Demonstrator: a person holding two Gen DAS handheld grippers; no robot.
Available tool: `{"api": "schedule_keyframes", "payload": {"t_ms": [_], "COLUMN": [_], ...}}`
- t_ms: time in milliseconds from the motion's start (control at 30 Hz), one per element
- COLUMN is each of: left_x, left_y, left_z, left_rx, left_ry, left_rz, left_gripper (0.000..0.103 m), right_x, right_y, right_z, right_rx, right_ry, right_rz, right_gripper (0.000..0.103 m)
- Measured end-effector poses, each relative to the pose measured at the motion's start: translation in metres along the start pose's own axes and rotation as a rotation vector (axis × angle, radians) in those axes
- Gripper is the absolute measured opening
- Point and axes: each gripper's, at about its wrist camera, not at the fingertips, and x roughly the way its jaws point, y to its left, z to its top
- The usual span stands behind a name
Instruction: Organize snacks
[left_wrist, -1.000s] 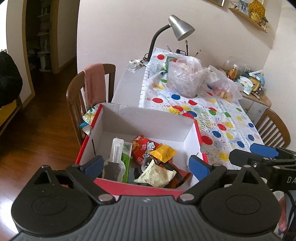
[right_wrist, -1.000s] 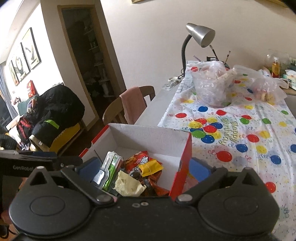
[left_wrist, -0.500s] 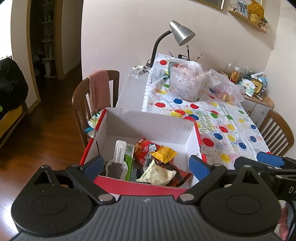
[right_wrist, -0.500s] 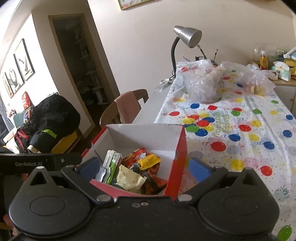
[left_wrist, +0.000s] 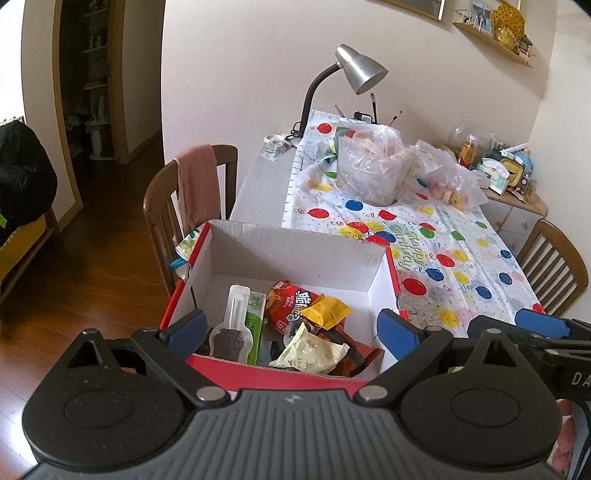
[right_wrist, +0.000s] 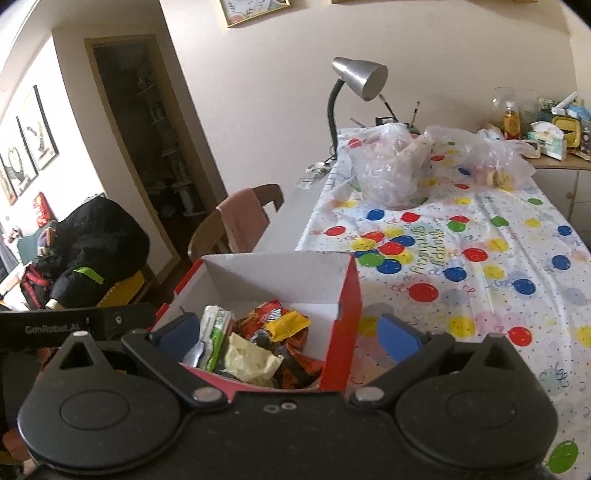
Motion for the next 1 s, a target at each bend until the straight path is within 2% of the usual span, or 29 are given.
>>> {"api": "schedule_keyframes", "payload": {"t_ms": [200,1000], "left_x": [0.0006,0.0021], "left_y": [-0.0013,-0.0026], "left_z": [-0.0009,-0.0032], "left_rx": [0.010,0.011], "left_ry": [0.004,0.009], "left_rz": [-0.008,-0.011], "left_gripper": [0.099,0.099], "right_x": [0.0017,0.0057], "right_y": [0.0044,-0.0002], "right_z": [-0.0010,-0.0007], "right_rx": [-0.020,-0.014], "right_ry": [0.013,0.029], "right_rz": [-0.025,-0.024], "right_gripper": [0.103,0.103]}}
